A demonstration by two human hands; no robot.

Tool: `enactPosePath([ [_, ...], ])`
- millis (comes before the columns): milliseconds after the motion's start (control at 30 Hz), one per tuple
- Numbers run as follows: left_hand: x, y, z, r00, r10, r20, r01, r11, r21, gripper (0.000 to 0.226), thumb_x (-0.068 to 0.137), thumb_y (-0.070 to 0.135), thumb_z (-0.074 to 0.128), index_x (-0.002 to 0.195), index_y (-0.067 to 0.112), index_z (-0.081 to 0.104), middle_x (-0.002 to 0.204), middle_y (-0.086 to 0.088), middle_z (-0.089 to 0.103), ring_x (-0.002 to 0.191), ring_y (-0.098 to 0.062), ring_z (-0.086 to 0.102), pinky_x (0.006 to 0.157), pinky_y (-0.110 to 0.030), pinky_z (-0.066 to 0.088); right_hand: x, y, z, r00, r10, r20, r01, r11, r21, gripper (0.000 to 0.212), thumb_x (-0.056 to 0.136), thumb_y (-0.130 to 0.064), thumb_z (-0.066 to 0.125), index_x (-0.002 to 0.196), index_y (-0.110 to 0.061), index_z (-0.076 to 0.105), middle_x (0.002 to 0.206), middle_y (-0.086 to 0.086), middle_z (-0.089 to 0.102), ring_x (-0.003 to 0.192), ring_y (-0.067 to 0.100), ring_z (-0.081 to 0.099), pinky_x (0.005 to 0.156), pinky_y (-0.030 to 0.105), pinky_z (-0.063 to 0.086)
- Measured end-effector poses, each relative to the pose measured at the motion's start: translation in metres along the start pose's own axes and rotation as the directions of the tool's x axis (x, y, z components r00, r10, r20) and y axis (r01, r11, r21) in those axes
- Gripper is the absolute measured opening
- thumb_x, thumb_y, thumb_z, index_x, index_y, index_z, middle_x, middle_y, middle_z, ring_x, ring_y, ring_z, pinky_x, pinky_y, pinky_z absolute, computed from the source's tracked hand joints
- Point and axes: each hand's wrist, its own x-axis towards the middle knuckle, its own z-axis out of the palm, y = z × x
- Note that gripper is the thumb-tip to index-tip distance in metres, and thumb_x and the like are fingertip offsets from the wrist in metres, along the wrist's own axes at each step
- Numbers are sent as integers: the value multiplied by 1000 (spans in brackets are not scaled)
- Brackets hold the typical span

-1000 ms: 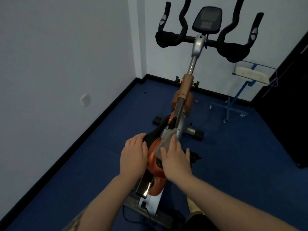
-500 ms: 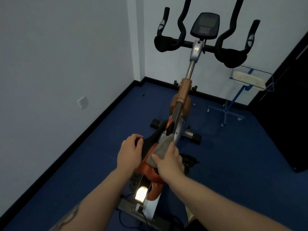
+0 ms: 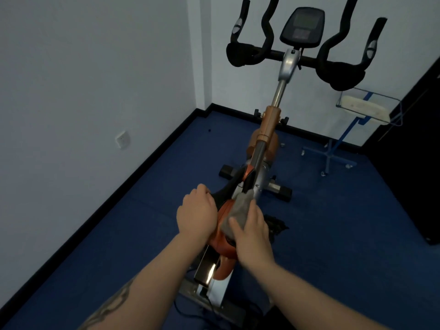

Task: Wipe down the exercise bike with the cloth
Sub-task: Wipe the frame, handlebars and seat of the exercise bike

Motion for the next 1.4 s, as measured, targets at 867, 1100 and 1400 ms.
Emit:
enactPosePath([
  [867,-3,-9,17,966,-215,-142,204,975,-85,27,100,32,36,106,37,62,94,11,62,77,-1,49,56,-19,33,121,-12,-13,988,145,47,-152,967,203,73,102,-43,40,153,-5,5,152,20,34,134,32,41,112,44,35],
  [1100,-16,13,21,931,-281,-234,288,958,-1,30,102,26,36,115,31,63,107,8,66,101,-13,58,91,-35,40,134,7,-28,968,-248,-28,249,969,4,63,101,-45,37,156,-22,16,163,2,13,147,23,18,117,39,23],
  [1400,-24,29,30,867,-347,-356,371,929,-1,29,100,25,43,116,30,67,120,13,65,118,-9,52,99,-30,31,180,-18,-67,464,-633,620,883,275,-380,38,105,-32,30,133,-29,56,134,-7,58,127,18,48,113,36,15],
])
